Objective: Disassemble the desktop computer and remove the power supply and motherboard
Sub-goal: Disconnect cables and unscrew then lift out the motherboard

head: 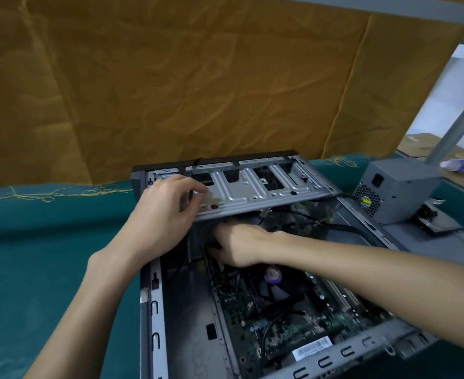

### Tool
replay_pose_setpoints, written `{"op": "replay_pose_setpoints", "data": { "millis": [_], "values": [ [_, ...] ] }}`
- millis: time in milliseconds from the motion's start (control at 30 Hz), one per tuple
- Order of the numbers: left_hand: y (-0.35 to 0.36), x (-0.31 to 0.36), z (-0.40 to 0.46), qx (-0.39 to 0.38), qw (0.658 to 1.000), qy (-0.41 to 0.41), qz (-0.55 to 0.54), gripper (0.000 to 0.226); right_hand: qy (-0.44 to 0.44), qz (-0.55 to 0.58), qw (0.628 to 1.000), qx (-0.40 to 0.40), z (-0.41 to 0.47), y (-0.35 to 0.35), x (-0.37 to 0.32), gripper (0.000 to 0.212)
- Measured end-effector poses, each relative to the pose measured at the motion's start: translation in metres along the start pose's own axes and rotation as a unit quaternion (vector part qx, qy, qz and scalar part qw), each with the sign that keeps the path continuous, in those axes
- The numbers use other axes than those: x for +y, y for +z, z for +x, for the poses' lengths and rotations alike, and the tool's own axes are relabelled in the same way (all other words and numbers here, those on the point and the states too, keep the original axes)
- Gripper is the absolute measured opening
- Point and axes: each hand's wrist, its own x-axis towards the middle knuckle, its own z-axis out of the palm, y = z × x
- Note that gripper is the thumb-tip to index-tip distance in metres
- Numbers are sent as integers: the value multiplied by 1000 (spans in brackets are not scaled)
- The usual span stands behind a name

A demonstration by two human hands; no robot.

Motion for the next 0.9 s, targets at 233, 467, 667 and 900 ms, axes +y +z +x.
{"op": "replay_pose_setpoints", "data": {
  "millis": [233, 467, 667, 900],
  "values": [
    [5, -7, -2, 0, 999, -20, 31, 19, 43, 93, 995, 3, 13, 18, 7, 28],
    [6, -9, -4, -15, 999, -13, 37, 22, 34, 92, 995, 21, 9, 15, 2, 18],
    [5, -6, -6, -23, 999, -11, 43, 22, 29, 57, 997, 45, 5, 14, 2, 17],
    [4, -6, -6, -15, 999, -5, 38, 20, 41, 26, 995, 87, 5, 17, -6, 18]
  ]
}}
